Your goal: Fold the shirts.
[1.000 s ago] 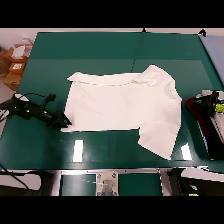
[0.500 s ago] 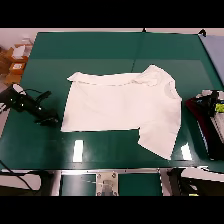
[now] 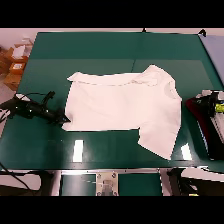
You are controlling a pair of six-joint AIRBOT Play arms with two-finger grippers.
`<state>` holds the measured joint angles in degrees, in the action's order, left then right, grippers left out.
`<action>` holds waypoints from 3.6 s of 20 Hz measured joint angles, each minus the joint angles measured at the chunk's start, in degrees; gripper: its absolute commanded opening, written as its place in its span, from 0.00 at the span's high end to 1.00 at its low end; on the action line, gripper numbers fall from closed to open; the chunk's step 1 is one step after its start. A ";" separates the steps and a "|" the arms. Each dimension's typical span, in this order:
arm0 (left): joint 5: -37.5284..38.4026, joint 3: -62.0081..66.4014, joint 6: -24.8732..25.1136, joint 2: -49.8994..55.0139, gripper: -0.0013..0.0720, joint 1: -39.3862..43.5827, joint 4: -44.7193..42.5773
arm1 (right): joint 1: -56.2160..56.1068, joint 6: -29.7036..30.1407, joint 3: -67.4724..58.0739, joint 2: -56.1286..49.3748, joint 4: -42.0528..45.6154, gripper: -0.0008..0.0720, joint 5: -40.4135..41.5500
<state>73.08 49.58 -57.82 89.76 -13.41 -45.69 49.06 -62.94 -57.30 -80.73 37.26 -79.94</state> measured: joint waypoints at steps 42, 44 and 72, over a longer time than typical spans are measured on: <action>9.40 16.41 -2.21 -4.52 0.95 0.09 -4.02 | -4.59 1.46 0.68 5.75 10.05 0.96 3.15; 10.38 19.87 -2.27 -8.98 0.95 0.09 -2.86 | -4.59 0.90 -2.45 8.44 7.23 0.96 2.01; -4.70 39.10 -7.87 -26.93 0.95 0.02 -5.44 | -23.15 10.08 -19.17 21.44 -20.92 0.96 25.79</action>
<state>68.38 88.68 -65.69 62.83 -13.39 -51.13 25.91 -52.86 -76.47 -59.29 16.34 -54.15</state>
